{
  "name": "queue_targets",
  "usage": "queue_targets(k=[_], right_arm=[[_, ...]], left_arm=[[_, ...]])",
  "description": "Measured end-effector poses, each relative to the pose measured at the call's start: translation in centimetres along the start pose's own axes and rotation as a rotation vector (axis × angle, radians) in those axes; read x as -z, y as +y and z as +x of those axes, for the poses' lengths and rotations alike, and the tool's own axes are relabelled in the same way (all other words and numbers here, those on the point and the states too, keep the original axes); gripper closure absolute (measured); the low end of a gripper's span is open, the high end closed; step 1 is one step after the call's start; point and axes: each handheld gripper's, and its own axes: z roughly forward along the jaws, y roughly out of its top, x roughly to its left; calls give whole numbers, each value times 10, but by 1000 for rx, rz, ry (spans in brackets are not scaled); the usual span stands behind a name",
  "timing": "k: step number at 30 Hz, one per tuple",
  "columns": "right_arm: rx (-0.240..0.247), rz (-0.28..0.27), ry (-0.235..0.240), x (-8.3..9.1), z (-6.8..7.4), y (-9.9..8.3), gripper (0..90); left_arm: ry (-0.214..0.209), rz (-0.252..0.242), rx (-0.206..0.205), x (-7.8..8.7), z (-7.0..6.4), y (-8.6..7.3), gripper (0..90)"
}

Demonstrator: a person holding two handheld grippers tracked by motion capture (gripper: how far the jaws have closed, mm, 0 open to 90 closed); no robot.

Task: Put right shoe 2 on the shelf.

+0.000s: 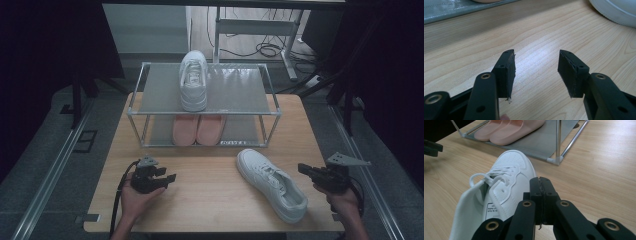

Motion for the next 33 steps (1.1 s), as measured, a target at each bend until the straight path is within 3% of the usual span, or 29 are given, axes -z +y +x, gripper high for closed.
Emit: queue_targets(k=[11,19,33], right_arm=[[18,4,10,6,10,-1,875],[37,28,29,4,17,5,693],[74,81,62,-6,31,6,591]], left_arm=[[-1,0,-3,0,-1,0,485],[-5,6,-10,-2,-2,0,484],[-3,6,-6,-2,-2,0,484]])
